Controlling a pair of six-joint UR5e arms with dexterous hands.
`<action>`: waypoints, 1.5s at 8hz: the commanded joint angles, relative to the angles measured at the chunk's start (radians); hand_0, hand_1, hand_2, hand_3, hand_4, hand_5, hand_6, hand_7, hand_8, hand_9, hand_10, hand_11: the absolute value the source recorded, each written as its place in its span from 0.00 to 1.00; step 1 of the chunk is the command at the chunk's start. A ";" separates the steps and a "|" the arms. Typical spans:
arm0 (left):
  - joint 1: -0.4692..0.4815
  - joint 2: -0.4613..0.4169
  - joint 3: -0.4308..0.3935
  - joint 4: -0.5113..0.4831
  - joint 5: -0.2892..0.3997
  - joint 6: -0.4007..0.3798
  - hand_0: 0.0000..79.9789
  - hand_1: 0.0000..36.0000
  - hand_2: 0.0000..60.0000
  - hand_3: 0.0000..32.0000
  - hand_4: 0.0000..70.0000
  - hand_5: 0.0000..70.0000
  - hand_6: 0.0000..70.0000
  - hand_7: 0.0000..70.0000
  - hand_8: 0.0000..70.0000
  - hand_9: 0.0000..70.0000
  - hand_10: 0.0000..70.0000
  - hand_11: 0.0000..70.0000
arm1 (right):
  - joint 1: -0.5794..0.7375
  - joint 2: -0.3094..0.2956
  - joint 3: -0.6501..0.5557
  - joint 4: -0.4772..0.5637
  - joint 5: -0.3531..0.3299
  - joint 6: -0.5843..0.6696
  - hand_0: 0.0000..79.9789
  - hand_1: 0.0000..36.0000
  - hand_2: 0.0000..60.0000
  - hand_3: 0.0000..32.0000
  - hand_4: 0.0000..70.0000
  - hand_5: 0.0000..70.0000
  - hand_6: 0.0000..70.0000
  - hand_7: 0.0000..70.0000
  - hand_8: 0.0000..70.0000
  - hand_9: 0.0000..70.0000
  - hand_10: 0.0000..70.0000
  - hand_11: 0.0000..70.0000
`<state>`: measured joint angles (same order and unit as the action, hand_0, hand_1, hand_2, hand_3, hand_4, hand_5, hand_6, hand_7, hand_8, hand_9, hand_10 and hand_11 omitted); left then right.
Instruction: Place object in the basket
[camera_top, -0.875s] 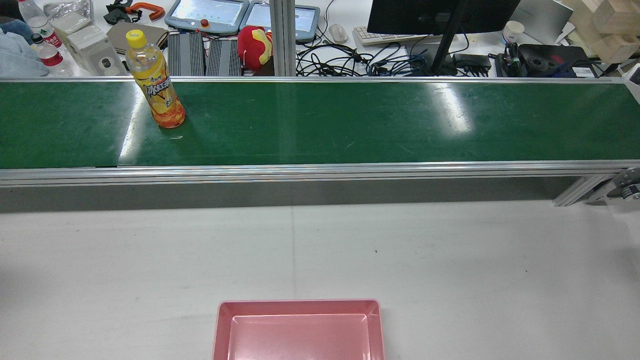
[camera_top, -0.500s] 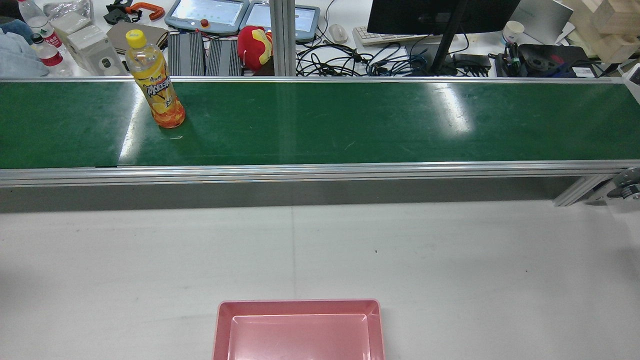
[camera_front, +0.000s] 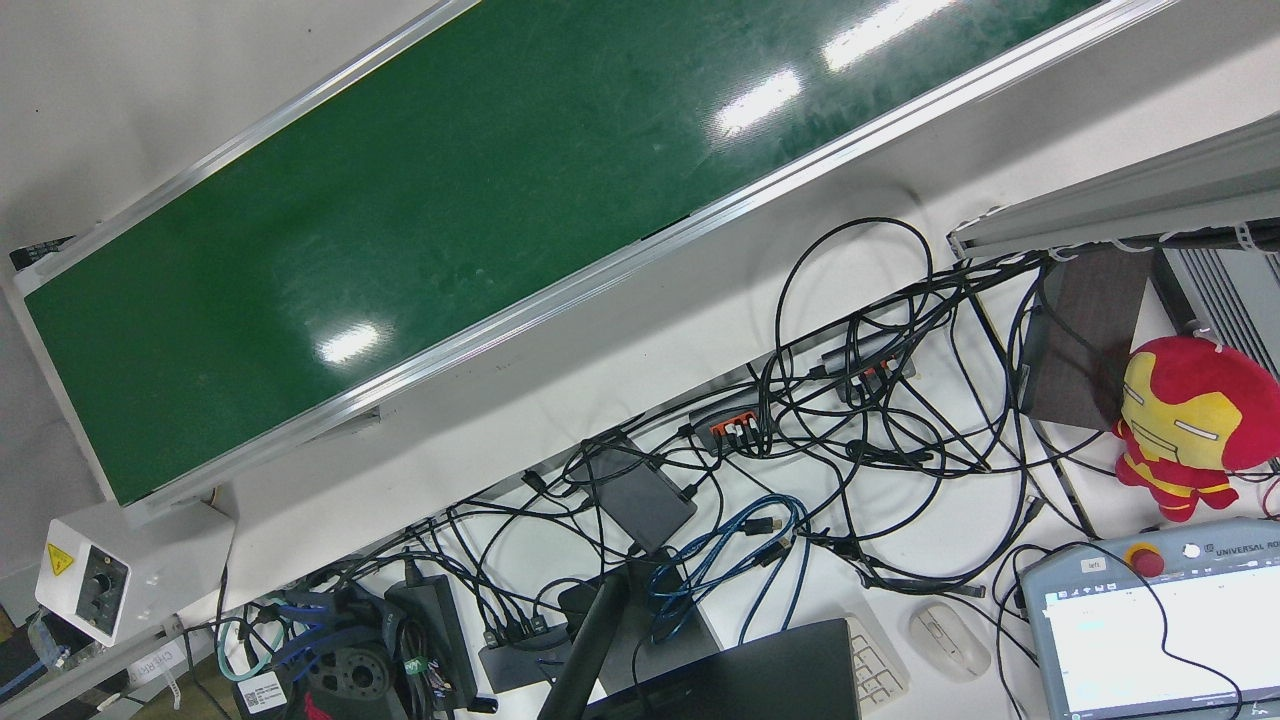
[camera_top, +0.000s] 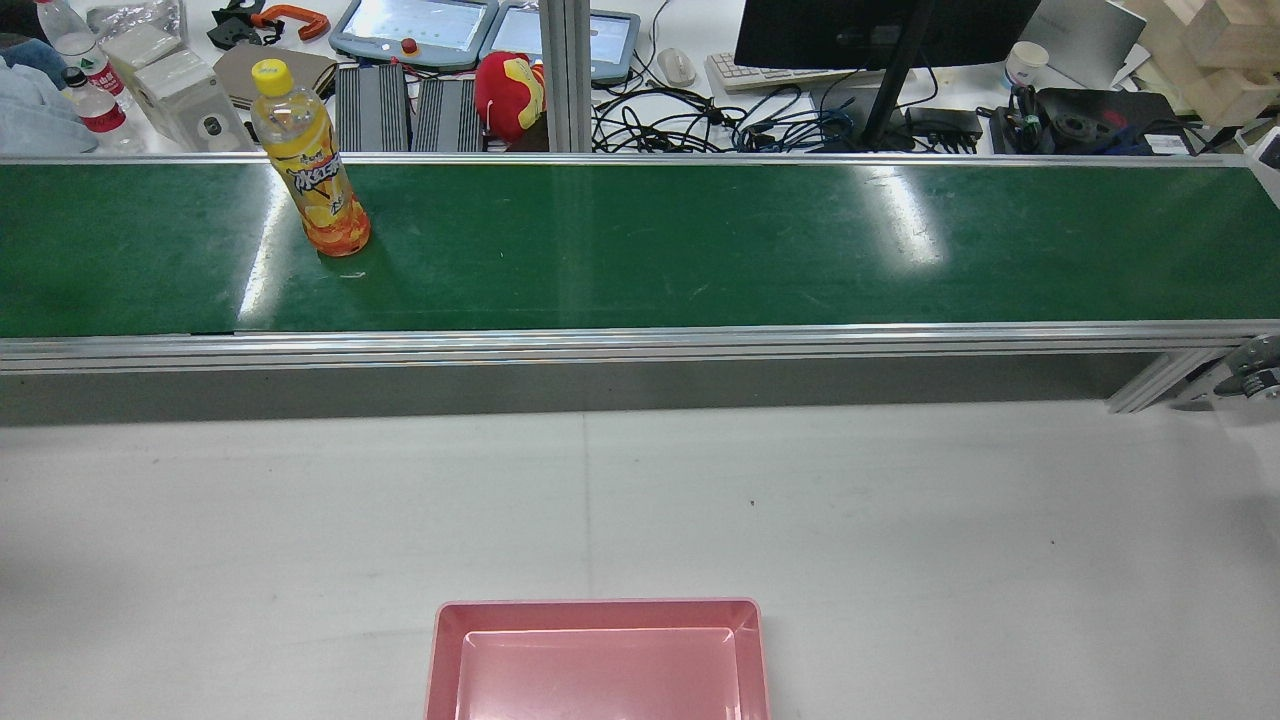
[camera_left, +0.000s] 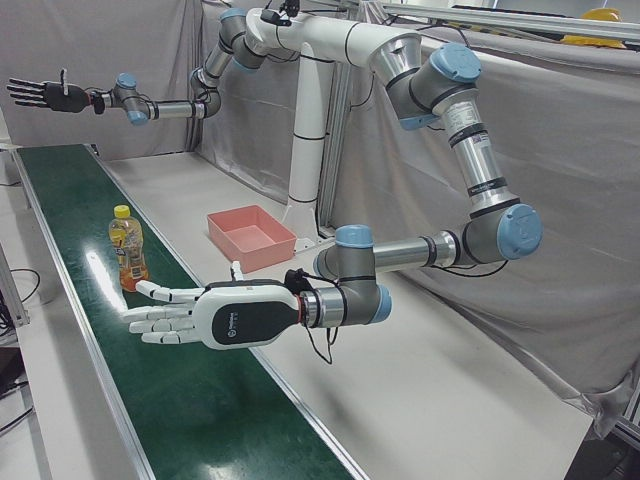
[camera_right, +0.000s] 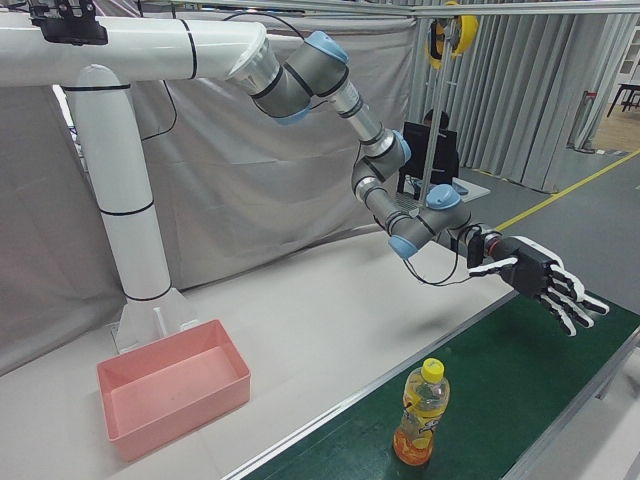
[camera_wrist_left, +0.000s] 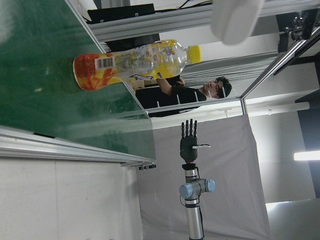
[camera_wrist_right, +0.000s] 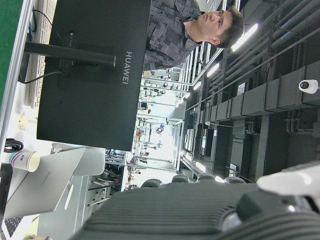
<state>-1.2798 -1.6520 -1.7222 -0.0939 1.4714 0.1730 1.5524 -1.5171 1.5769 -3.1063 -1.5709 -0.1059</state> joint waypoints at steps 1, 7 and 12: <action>0.149 -0.037 -0.036 0.075 -0.118 0.037 1.00 0.40 0.00 0.21 0.06 0.36 0.00 0.00 0.10 0.12 0.11 0.20 | 0.000 0.000 0.000 0.000 -0.001 0.000 0.00 0.00 0.00 0.00 0.00 0.00 0.00 0.00 0.00 0.00 0.00 0.00; 0.313 -0.229 -0.028 0.240 -0.214 0.095 1.00 0.18 0.00 0.22 0.07 0.34 0.00 0.00 0.10 0.13 0.10 0.18 | 0.000 0.000 0.002 0.000 0.000 0.000 0.00 0.00 0.00 0.00 0.00 0.00 0.00 0.00 0.00 0.00 0.00 0.00; 0.385 -0.304 -0.016 0.301 -0.283 0.097 0.86 0.37 0.00 0.14 0.07 0.37 0.00 0.00 0.11 0.14 0.09 0.17 | 0.000 0.000 0.002 0.000 -0.001 0.000 0.00 0.00 0.00 0.00 0.00 0.00 0.00 0.00 0.00 0.00 0.00 0.00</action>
<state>-0.9022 -1.9097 -1.7426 0.1699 1.1982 0.2690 1.5524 -1.5171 1.5785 -3.1063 -1.5715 -0.1058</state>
